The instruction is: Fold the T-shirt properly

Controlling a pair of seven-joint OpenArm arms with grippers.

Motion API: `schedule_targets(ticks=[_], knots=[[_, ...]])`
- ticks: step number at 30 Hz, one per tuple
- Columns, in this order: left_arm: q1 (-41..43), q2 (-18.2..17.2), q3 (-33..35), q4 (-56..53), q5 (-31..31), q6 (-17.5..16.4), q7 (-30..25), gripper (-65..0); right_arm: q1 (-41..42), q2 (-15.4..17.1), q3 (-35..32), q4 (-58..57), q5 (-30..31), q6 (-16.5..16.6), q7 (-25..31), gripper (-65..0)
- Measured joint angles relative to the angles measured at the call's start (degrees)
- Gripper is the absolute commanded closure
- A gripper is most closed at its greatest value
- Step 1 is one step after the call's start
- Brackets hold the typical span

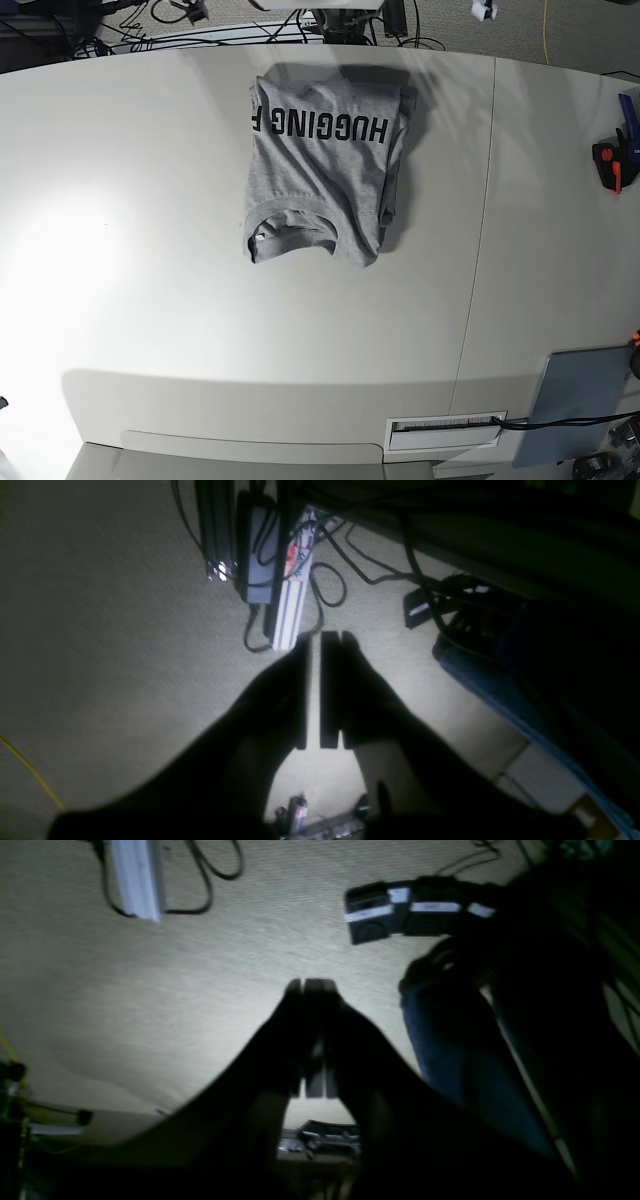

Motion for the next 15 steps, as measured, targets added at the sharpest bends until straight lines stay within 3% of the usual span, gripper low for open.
schedule_targets(ticks=[1,3,7,11,15], knots=[[-0.07,-0.04,1.25,-0.28,1.68,0.52,-1.03,-4.3,0.42,-0.39,0.00,0.00,-0.02,0.00,-0.02,0.0],[-0.02,0.02,5.09,-0.76,4.66,5.55,-1.03,-7.0,1.03,-1.25,2.21,0.02,0.20,-0.04,0.07,0.0],[0.24,0.11,13.75,-0.94,4.96,13.49,-2.01,-11.5,1.31,-3.78,13.66,-0.02,1.38,-0.02,4.07,0.0],[-1.09,0.09,19.23,-0.92,3.72,15.34,-3.89,-11.5,1.31,-5.20,26.08,-0.04,5.68,0.37,4.85,0.0],[-2.60,0.81,20.02,-0.85,0.33,15.37,-3.82,-11.5,1.20,-3.98,30.25,-0.04,5.77,0.37,4.92,0.0]])
